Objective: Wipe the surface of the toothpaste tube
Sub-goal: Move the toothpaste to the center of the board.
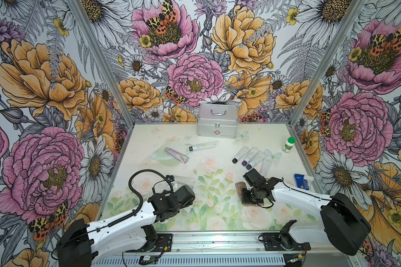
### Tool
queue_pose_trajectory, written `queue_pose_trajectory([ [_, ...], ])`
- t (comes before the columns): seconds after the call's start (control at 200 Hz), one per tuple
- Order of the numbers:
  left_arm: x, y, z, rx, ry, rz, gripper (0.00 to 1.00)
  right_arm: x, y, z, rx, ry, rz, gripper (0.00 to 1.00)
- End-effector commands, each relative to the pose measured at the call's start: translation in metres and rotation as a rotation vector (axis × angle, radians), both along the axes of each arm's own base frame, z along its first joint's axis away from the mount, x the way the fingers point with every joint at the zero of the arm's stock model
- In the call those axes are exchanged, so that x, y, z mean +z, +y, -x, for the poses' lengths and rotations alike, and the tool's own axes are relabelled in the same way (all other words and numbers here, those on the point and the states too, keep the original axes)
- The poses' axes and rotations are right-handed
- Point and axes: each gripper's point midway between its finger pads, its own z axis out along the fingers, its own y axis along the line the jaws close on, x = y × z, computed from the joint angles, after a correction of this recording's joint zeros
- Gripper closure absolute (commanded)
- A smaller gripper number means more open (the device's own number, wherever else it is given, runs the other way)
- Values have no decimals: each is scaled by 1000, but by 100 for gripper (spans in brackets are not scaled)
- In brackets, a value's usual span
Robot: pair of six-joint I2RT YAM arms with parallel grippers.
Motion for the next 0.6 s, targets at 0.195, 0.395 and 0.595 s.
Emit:
queue_pose_trajectory([
  [0.195, -13, 23, 1, 113, 10, 101, 11, 4, -1, -6, 13, -46, 9, 100],
  [0.395, -23, 18, 4, 103, 34, 124, 11, 5, -1, -6, 12, -49, 5, 100],
  [0.595, -36, 6, 2, 84, 62, 151, 11, 7, 0, -8, 8, -57, -3, 100],
])
